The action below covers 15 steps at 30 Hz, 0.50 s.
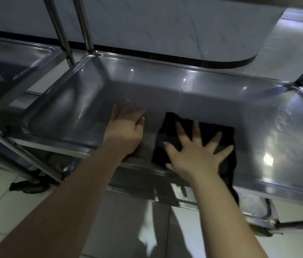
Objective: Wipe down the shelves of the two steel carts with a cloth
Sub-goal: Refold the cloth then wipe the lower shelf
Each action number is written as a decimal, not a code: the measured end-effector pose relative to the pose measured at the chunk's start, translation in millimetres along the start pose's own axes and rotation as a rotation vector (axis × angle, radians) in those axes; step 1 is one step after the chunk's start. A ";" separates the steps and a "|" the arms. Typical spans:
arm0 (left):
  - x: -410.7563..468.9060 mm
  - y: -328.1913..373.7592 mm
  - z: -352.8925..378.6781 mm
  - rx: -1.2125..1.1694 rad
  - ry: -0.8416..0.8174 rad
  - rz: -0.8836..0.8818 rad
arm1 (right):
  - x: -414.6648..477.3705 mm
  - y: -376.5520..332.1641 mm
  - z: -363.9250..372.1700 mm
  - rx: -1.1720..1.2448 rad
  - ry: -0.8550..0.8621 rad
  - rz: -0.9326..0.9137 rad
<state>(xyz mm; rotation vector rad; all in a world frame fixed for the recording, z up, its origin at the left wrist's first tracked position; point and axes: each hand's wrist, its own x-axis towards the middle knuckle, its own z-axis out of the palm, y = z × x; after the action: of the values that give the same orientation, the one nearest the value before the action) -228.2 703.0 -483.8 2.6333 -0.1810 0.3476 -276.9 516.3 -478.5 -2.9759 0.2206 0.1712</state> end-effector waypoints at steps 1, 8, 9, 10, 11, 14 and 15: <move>-0.9 -0.9 -1.8 -0.025 0.009 -0.006 | -6.5 -27.9 4.6 -0.015 -0.010 -0.072; -3.0 17.9 -32.9 -0.367 0.042 -0.192 | -0.9 -40.8 -16.6 0.310 -0.007 -0.189; -2.8 30.4 -29.8 -0.265 -0.027 -0.117 | 6.1 -24.3 -24.0 0.378 0.046 -0.180; -3.7 45.7 -22.7 -0.121 -0.102 -0.030 | 14.3 -6.9 -30.3 0.437 0.065 -0.173; -6.2 62.1 -12.7 0.018 -0.172 0.047 | 21.5 9.7 -35.1 0.487 0.036 -0.169; -19.4 101.0 17.8 0.256 -0.366 0.068 | 29.7 42.8 -29.1 0.380 -0.095 -0.203; -22.5 105.1 24.7 0.286 -0.390 0.044 | 29.6 48.0 -22.8 0.324 -0.085 -0.222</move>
<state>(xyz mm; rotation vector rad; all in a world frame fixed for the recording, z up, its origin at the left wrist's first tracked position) -264.2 600.5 -464.9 2.9611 -0.3383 -0.1435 -252.9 461.6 -466.7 -2.6388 -0.0857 0.2116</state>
